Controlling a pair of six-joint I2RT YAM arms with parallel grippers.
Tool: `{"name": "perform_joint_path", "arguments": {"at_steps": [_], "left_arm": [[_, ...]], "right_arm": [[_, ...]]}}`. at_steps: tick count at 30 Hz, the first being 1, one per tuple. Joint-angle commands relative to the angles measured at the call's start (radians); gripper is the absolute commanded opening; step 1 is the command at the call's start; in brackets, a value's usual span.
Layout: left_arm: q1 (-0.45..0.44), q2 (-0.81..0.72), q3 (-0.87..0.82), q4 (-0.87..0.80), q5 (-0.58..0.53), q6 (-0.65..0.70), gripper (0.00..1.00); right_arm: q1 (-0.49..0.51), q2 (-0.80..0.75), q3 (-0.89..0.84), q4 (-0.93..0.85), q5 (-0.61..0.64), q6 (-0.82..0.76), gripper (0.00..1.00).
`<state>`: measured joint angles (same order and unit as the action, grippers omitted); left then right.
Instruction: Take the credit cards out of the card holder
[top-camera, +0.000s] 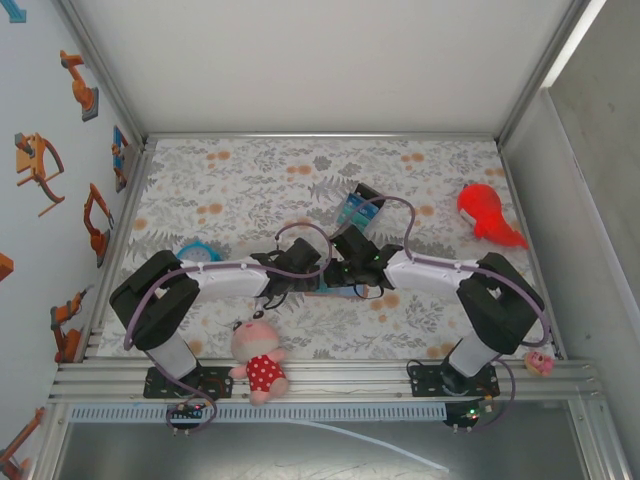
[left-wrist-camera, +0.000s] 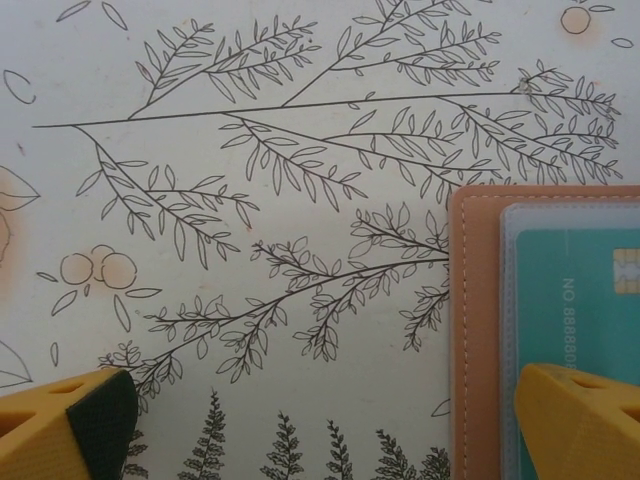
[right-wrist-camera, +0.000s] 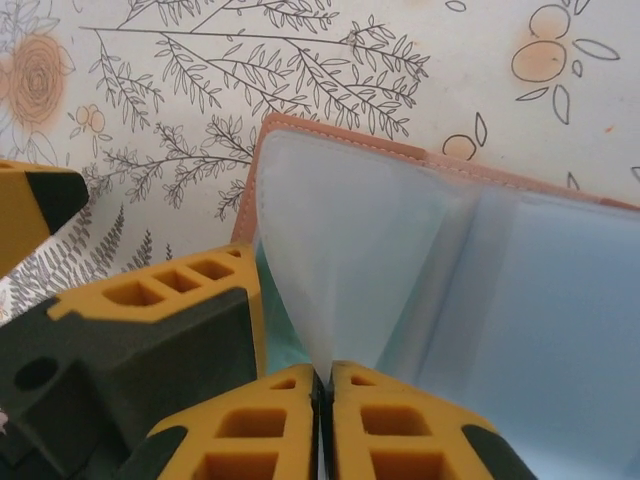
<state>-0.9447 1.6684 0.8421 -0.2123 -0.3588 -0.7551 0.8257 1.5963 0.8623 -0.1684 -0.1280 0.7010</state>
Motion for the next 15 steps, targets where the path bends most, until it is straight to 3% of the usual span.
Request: {"name": "perform_joint_path", "arguments": {"at_steps": [1, 15], "left_arm": [[-0.005, 0.017, 0.009, -0.075, -0.037, -0.018, 0.97], [-0.006, 0.003, 0.007, -0.078, -0.031, -0.082, 0.97]], "right_arm": [[-0.009, -0.049, -0.031, -0.036, 0.06, 0.016, 0.16], [-0.108, -0.171, -0.142, -0.115, 0.142, 0.032, 0.27]]}}
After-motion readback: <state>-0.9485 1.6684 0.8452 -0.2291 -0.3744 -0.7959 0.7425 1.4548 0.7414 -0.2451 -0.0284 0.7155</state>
